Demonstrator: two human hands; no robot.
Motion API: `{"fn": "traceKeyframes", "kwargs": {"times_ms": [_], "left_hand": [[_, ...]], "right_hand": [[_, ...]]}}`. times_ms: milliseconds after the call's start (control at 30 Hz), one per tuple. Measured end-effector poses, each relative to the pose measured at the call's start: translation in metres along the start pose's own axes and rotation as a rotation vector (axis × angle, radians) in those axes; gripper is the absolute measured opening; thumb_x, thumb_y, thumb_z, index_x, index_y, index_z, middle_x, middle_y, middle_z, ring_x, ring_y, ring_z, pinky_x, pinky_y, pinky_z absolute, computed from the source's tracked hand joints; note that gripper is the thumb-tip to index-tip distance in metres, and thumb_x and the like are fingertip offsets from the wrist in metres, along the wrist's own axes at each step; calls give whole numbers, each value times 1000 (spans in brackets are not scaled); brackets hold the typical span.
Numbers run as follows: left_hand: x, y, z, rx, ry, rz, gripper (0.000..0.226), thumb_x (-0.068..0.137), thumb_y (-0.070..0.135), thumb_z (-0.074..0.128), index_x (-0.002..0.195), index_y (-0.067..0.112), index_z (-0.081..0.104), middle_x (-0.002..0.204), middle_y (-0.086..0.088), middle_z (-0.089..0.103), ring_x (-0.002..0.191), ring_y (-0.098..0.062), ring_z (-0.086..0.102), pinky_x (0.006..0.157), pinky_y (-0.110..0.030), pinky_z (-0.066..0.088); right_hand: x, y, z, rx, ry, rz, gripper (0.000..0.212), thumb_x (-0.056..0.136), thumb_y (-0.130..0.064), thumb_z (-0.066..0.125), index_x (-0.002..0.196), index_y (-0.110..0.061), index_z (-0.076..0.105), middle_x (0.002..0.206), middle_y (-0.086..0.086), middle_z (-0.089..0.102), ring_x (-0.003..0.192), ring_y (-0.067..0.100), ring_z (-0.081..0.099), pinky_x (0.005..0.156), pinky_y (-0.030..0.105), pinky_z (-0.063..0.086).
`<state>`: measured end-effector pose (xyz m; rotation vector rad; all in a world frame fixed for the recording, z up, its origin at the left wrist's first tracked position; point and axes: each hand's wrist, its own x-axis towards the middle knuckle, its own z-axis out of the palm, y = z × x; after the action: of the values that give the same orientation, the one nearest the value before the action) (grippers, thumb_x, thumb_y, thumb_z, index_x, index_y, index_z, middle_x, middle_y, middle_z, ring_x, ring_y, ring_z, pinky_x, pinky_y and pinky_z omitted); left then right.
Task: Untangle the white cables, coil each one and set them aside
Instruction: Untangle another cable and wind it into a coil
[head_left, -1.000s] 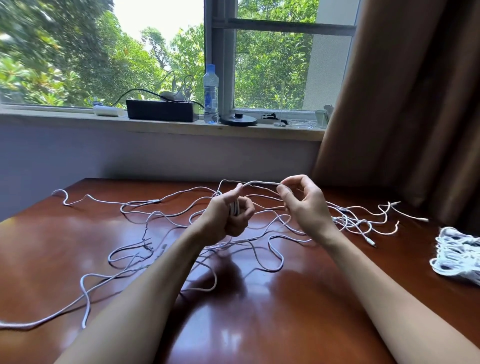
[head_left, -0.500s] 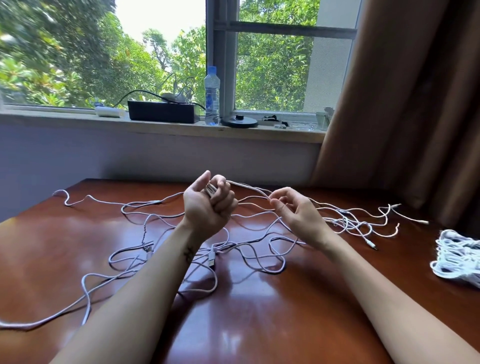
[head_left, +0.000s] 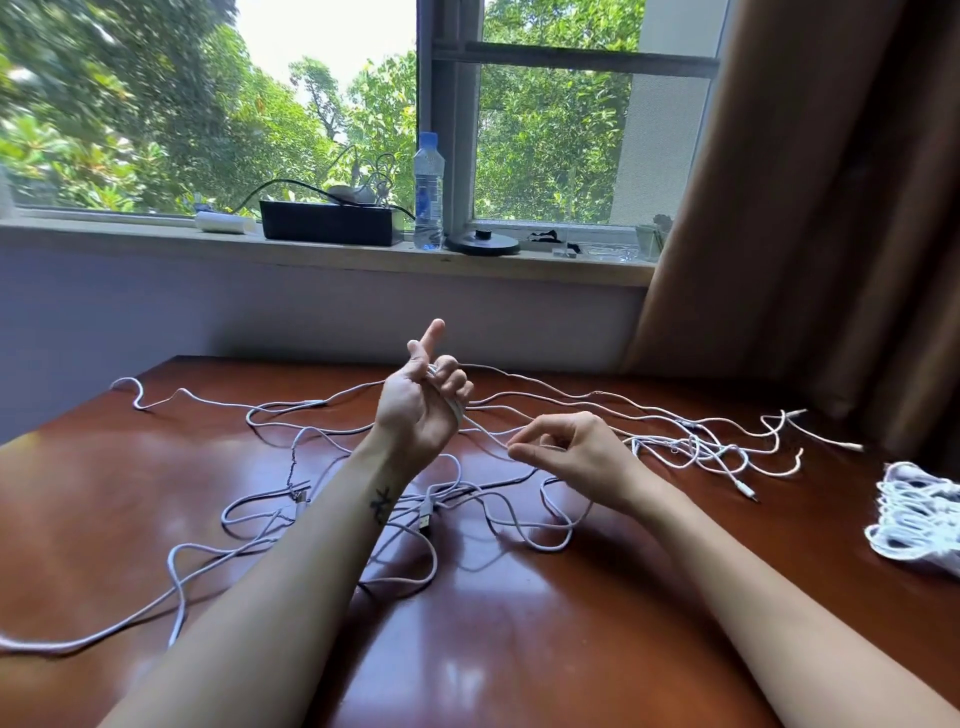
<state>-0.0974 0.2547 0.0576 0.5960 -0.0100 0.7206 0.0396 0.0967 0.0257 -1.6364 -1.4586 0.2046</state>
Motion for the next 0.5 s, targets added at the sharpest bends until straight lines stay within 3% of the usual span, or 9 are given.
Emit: {"fn": "traceKeyframes", "kwargs": {"times_ms": [100, 167, 267, 400, 500], "left_hand": [[3, -7, -2, 173, 49, 54, 38, 110, 30, 30, 145, 26, 43, 59, 4, 32, 48, -9, 31, 57, -23, 30], [6, -10, -4, 257, 87, 95, 41, 111, 26, 32, 151, 30, 36, 61, 3, 33, 50, -8, 34, 59, -23, 32], [11, -14, -9, 454, 94, 191, 47, 110, 21, 35, 156, 30, 28, 63, 2, 38, 53, -8, 41, 58, -22, 41], [9, -19, -17, 775, 22, 265, 52, 109, 21, 39, 158, 28, 24, 73, -4, 48, 59, -16, 44, 62, -29, 45], [5, -20, -17, 997, 4, 313, 51, 109, 20, 42, 157, 30, 28, 85, -8, 54, 58, -13, 53, 59, -21, 49]], "right_hand": [[-3, -11, 4, 60, -66, -4, 7, 91, -14, 74, 96, -12, 79, 69, -10, 64, 63, 1, 49, 63, 19, 40], [-4, -14, 3, 88, -83, 24, 14, 96, -6, 66, 103, -8, 78, 62, -17, 61, 57, -4, 45, 58, 12, 35], [-5, -19, 3, 121, -52, 21, 24, 98, -3, 58, 105, -17, 77, 61, -12, 55, 55, 5, 38, 52, 20, 30], [-4, -25, 3, 270, 72, -1, 19, 99, -2, 59, 109, -12, 71, 84, 0, 71, 50, 5, 45, 47, 20, 37], [-4, -28, 3, 338, 97, -20, 14, 99, -7, 61, 111, -10, 67, 91, 6, 76, 49, 19, 53, 47, 28, 51]]}}
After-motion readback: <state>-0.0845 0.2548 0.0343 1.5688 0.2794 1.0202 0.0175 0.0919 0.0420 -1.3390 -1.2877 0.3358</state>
